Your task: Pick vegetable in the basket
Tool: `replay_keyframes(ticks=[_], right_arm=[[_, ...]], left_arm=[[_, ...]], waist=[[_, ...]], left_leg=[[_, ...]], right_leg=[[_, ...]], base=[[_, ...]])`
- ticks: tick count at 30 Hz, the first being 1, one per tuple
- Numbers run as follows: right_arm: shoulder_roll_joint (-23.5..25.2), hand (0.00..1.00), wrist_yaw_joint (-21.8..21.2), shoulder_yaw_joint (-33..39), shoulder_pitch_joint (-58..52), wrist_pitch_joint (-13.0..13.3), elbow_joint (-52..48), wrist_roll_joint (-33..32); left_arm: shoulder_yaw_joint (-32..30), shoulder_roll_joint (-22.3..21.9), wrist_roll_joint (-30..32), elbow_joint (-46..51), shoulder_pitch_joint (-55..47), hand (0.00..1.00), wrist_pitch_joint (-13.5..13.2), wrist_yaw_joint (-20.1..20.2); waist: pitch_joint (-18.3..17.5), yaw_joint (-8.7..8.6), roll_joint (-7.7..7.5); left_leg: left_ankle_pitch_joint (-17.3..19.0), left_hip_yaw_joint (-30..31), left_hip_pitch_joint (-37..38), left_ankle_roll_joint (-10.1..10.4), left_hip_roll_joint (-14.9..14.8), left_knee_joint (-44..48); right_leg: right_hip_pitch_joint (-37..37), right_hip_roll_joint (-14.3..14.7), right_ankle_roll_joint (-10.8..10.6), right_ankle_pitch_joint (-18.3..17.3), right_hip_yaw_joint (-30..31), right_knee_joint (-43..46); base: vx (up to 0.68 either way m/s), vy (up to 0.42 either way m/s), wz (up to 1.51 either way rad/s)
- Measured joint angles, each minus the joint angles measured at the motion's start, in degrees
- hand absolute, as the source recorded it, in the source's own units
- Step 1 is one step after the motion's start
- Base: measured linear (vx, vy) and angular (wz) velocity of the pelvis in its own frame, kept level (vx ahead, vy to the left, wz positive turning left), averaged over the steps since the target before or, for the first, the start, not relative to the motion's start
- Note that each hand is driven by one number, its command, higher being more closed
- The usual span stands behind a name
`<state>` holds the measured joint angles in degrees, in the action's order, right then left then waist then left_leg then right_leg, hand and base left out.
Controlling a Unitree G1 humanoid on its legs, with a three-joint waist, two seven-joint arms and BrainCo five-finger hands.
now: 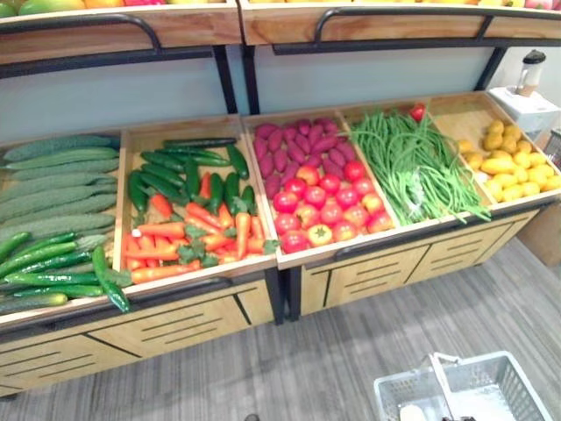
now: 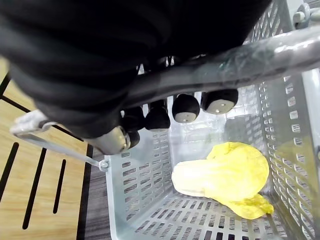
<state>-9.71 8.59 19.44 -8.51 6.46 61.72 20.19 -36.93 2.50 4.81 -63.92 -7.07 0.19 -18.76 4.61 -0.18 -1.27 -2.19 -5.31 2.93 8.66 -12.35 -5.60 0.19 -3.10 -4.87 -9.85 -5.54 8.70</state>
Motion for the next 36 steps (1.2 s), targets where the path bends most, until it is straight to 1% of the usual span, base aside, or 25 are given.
replay_keyframes(ticks=[1, 3, 6, 8, 9, 10, 11, 13, 15, 17, 18, 19, 21, 22, 24, 25, 26, 27, 28, 30, 31, 33, 34, 35, 36], right_arm=[[-0.27, 1.0, 0.11, 0.01, -0.18, -0.07, 0.01, 0.0], [-0.63, 1.0, 0.22, 0.07, -0.3, -0.07, 0.0, -0.01], [-0.54, 1.0, 0.34, 0.34, -0.36, -0.06, 0.02, 0.0], [-0.63, 1.0, 0.59, 0.53, -0.24, -0.04, 0.01, 0.03], [-0.59, 1.0, 0.69, 0.56, -0.16, -0.04, 0.01, 0.03], [-0.56, 1.0, 0.71, 0.75, -0.16, -0.03, 0.01, 0.02], [-0.54, 1.0, 0.8, 2.02, -0.05, 0.1, -0.05, -0.01], [-0.71, 1.0, 0.97, 3.7, 0.1, 0.15, -0.07, -0.02], [-0.73, 1.0, 1.09, 4.88, 0.72, 0.18, -0.05, -0.02], [-0.66, 1.0, 1.16, 4.86, 0.48, 0.21, -0.02, -0.03], [-0.66, 1.0, 1.15, 4.86, 0.36, 0.21, -0.01, -0.04], [-0.55, 1.0, 1.16, 4.87, -0.06, 0.2, -0.01, -0.15], [-0.46, 1.0, 1.11, 4.82, -0.56, 0.15, -0.01, -0.23], [-0.29, 1.0, 1.12, 4.71, -1.24, 0.14, -0.01, -0.24], [0.4, 1.0, 1.5, 3.96, -1.94, 0.14, 0.0, -0.19], [0.64, 1.0, 1.8, 3.52, -2.08, 0.14, 0.0, -0.17], [0.83, 1.0, 2.37, 2.52, -2.55, 0.16, -0.01, -0.15], [0.85, 1.0, 2.51, 2.23, -2.92, 0.4, -0.04, 0.04], [0.82, 1.0, 2.53, 2.17, -3.02, 0.65, -0.05, 0.06], [0.74, 1.0, 2.9, 2.2, -2.84, 1.23, -0.07, 0.06], [0.66, 1.0, 2.93, 2.2, -2.83, 1.34, -0.1, 0.06], [0.46, 1.0, 2.89, 2.17, -2.81, 1.8, -0.27, 0.18], [0.43, 1.0, 2.89, 2.18, -2.83, 1.81, -0.33, 0.2], [0.08, 1.0, 2.84, 2.12, -2.84, 1.91, -0.38, 0.29], [-0.24, 1.0, 2.8, 2.1, -2.84, 1.98, -0.44, 0.48]], left_arm=[[0.03, -0.13, -0.07, 0.0, 0.03, 0.0, 0.0, 0.0], [0.01, -0.02, -0.11, 0.21, 0.07, 0.0, -0.03, -0.02], [0.0, 0.14, -0.2, 0.63, 0.25, 0.0, -0.07, -0.07], [-0.03, 0.15, -0.23, 0.81, 0.26, 0.0, -0.08, -0.1], [-0.05, 0.15, -0.25, 1.15, 0.29, 0.0, -0.07, -0.12], [-0.05, 0.13, -0.25, 1.29, 0.3, 0.0, -0.12, -0.14], [-0.09, 0.05, -0.36, 1.28, 0.3, 0.0, -0.13, -0.47], [-0.54, -0.27, -1.02, 1.25, 0.26, 0.0, -0.12, -1.0], [-3.38, -0.29, -2.72, 1.24, -0.2, 0.0, -0.09, -1.83], [-4.74, -0.08, -5.95, 1.3, -0.6, 0.0, -0.15, -3.66], [-5.15, -0.05, -6.96, 1.45, -0.58, 0.0, -0.25, -4.02], [-5.24, -0.06, -9.28, 2.69, -0.25, 0.0, -0.58, -5.34], [-4.91, -0.47, -11.25, 7.12, 0.12, 0.0, -0.66, -6.63], [-3.19, -1.06, -11.42, 14.49, 0.18, 0.0, -0.95, -8.25], [1.56, -0.8, -9.27, 28.67, 0.19, 0.0, -2.95, -11.86], [2.85, -0.41, -7.84, 32.47, 0.18, 0.0, -3.44, -12.74], [5.1, 0.35, -3.38, 38.36, 0.57, 0.0, -4.05, -14.12], [6.59, 0.49, 0.68, 43.07, 1.44, 0.0, -4.48, -14.91], [7.32, 0.56, 2.51, 44.9, 2.14, 0.0, -4.68, -15.01], [8.07, 1.34, 10.25, 50.09, 4.29, 0.0, -4.43, -15.1], [8.14, 1.99, 11.8, 51.15, 4.68, 0.0, -4.26, -15.11], [8.66, 6.97, 17.48, 53.6, 5.1, 0.0, -3.33, -15.73], [8.64, 8.35, 18.67, 53.65, 5.33, 0.0, -3.15, -16.17], [8.61, 10.88, 20.67, 53.7, 6.08, 0.0, -2.44, -17.07], [8.59, 12.07, 21.32, 53.7, 6.61, 0.0, -2.17, -17.3]], waist=[[-0.28, -0.04, 0.49], [-0.31, -0.17, 0.66], [0.46, -0.36, -0.57], [0.79, -0.36, -0.53], [0.89, -0.33, -0.42], [0.92, -0.33, -0.31], [0.6, -0.41, 0.41], [0.34, -0.53, 1.5], [0.69, -0.64, 2.38], [0.56, -0.83, 2.68], [0.56, -0.86, 2.69], [0.48, -0.92, 2.55], [0.37, -0.93, 2.43], [0.01, -0.97, 2.3], [0.05, -0.73, 1.2], [-0.01, -0.65, 0.98], [-0.34, -0.92, 0.5], [-0.43, -1.02, 0.35], [-0.44, -1.14, 0.38], [-0.44, -1.31, 0.49], [-0.45, -1.31, 0.49], [-0.51, -1.34, 0.68], [-0.56, -1.36, 0.79], [-0.76, -1.41, 1.09], [-0.78, -1.43, 1.29]], left_leg=[[0.0, 0.04, -0.24, 0.01, 0.09, 0.09], [-0.02, 0.76, -0.94, -0.02, 0.64, 0.45], [0.16, 0.75, -3.72, -0.34, 3.12, 6.47], [-0.01, -0.02, -4.01, -0.53, 3.57, 7.6], [-0.54, -0.72, -4.01, -1.23, 3.6, 7.55], [-1.01, -0.73, -4.02, -1.83, 3.66, 7.17], [-2.74, -0.65, -3.6, -2.09, 3.67, 4.35], [-4.71, -0.66, -2.9, -1.99, 3.29, 0.32], [-4.64, -2.02, -3.17, -1.66, 2.61, -0.24], [-4.28, -3.18, -3.1, -1.56, 2.59, -0.36], [-3.97, -3.51, -3.09, -1.68, 2.57, -0.37], [-3.7, -4.12, -3.24, -1.72, 2.62, -0.37], [-3.41, -5.22, -3.42, -1.62, 2.65, -0.37], [-3.38, -5.41, -3.87, -1.66, 2.76, -0.37], [-3.25, -6.34, -4.03, -1.53, 2.93, -0.37], [-3.34, -6.48, -3.99, -1.49, 3.01, -0.36], [-3.35, -6.63, -3.93, -1.68, 3.23, -0.36], [-3.37, -6.72, -3.82, -1.74, 3.57, -0.35], [-3.31, -6.75, -3.81, -1.8, 3.76, -0.34], [-3.29, -7.5, -3.64, -1.84, 4.13, -0.1], [-3.29, -7.98, -3.54, -1.84, 4.12, -0.09], [-3.28, -8.48, -2.88, -1.84, 3.94, -0.1], [-3.28, -8.61, -2.69, -1.84, 3.87, -0.14], [-3.28, -8.92, -2.58, -1.83, 3.7, -0.22], [-3.27, -9.09, -2.58, -1.82, 3.61, -0.25]], right_leg=[[0.03, -0.09, 0.0, 0.0, -0.22, -0.25], [0.1, -0.59, -0.01, 0.01, -0.93, -0.52], [2.23, -2.94, -0.07, -0.01, -2.69, -0.68], [3.41, -3.74, -0.12, -0.05, -4.09, -0.71], [4.09, -4.33, -0.25, -0.16, -5.09, -0.79], [4.21, -4.42, -0.24, -0.18, -5.48, -0.79], [3.91, -4.29, -0.27, -0.4, -6.6, -0.79], [2.79, -3.65, -0.18, -0.49, -7.32, -0.67], [2.19, -2.95, -0.16, -0.45, -7.18, -0.6], [1.89, -2.76, -0.45, -0.29, -6.55, -0.64], [1.77, -2.74, -0.57, -0.4, -6.34, -0.71], [1.25, -2.75, -0.74, -0.33, -5.47, -0.82], [0.76, -2.79, -0.96, -0.17, -4.68, -1.13], [0.42, -2.8, -1.11, 0.09, -4.38, -1.67], [-0.18, -2.98, -1.12, 0.78, -3.65, -1.84], [-0.16, -3.05, -1.12, 1.41, -3.55, -1.97], [0.07, -3.2, -1.18, 1.8, -3.44, -2.56], [0.08, -3.23, -1.34, 2.18, -3.24, -2.71], [0.18, -3.33, -1.46, 2.27, -3.12, -2.71], [0.25, -3.63, -1.56, 2.37, -2.33, -2.99], [0.29, -3.62, -1.56, 2.37, -2.17, -3.12], [0.92, -3.41, -1.46, 2.45, -1.76, -3.78], [1.11, -3.35, -1.46, 2.45, -1.73, -3.86], [1.05, -3.2, -1.45, 2.45, -1.68, -3.98], [1.03, -3.15, -1.38, 2.5, -1.62, -4.04]], base=[[0.06, -0.008, 0.11], [0.06, 0.005, 0.22], [0.07, 0.027, 0.36], [0.03, 0.03, 0.38], [0.01, 0.03, 0.42], [-0.06, 0.015, 0.45], [-0.1, -0.021, 0.42], [-0.09, -0.02, 0.31], [-0.13, 0.007, 0.0], [-0.09, 0.025, -0.18], [-0.07, 0.032, -0.23], [-0.05, 0.038, -0.25], [-0.02, 0.041, -0.21], [0.01, 0.039, -0.16], [0.03, 0.036, -0.19], [0.07, 0.028, -0.14], [0.1, 0.03, -0.13], [0.1, 0.019, -0.1], [0.11, 0.018, -0.11], [0.12, 0.022, -0.13], [0.08, 0.013, -0.15], [0.07, -0.015, -0.1], [0.05, -0.028, -0.05], [0.01, -0.018, -0.03], [0.0, -0.013, -0.08]])
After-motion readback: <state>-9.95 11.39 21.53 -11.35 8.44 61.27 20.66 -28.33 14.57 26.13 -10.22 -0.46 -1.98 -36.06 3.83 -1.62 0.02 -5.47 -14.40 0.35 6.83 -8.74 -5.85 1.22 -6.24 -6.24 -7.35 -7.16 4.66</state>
